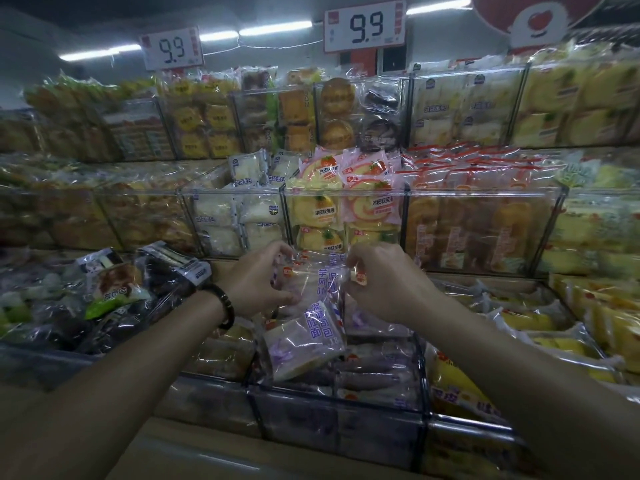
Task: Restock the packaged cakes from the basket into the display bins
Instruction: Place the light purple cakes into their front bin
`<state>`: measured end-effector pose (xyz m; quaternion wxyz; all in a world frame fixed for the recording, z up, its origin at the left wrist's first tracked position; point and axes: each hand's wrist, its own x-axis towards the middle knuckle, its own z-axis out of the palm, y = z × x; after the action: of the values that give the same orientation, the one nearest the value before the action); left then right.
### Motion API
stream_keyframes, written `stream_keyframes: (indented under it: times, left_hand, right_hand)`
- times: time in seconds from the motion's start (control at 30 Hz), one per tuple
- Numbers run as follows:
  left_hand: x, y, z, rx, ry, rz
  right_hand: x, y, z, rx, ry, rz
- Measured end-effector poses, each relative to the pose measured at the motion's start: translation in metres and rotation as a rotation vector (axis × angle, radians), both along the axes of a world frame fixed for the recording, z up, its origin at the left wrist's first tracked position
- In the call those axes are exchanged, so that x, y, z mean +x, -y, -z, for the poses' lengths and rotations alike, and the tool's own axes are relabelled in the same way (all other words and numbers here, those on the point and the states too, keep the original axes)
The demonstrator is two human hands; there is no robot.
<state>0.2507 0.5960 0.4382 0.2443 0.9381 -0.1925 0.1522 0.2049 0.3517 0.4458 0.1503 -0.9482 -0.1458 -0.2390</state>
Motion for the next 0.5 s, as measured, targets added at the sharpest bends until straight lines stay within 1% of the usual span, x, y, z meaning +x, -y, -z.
stream_keyframes:
  times: [0.1, 0.23, 0.3, 0.4, 0.5]
  left_hand:
    - [-0.007, -0.011, -0.001, 0.044, 0.07, -0.04]
    - [-0.03, -0.022, -0.002, 0.152, 0.126, 0.031]
    - [-0.04, -0.024, 0.001, 0.247, 0.082, 0.085]
    - [-0.045, -0.023, 0.01, 0.445, -0.028, 0.081]
    - [-0.047, -0.022, 0.015, 0.549, -0.103, 0.051]
  right_hand:
    - [-0.013, -0.003, 0.002, 0.007, 0.009, -0.077]
    - [-0.025, -0.014, 0.011, -0.129, -0.09, -0.18]
    - [-0.028, -0.02, 0.014, -0.207, -0.16, -0.186]
    - [-0.028, -0.029, 0.017, -0.367, -0.19, -0.099]
    - [-0.03, -0.033, 0.022, -0.402, -0.223, -0.054]
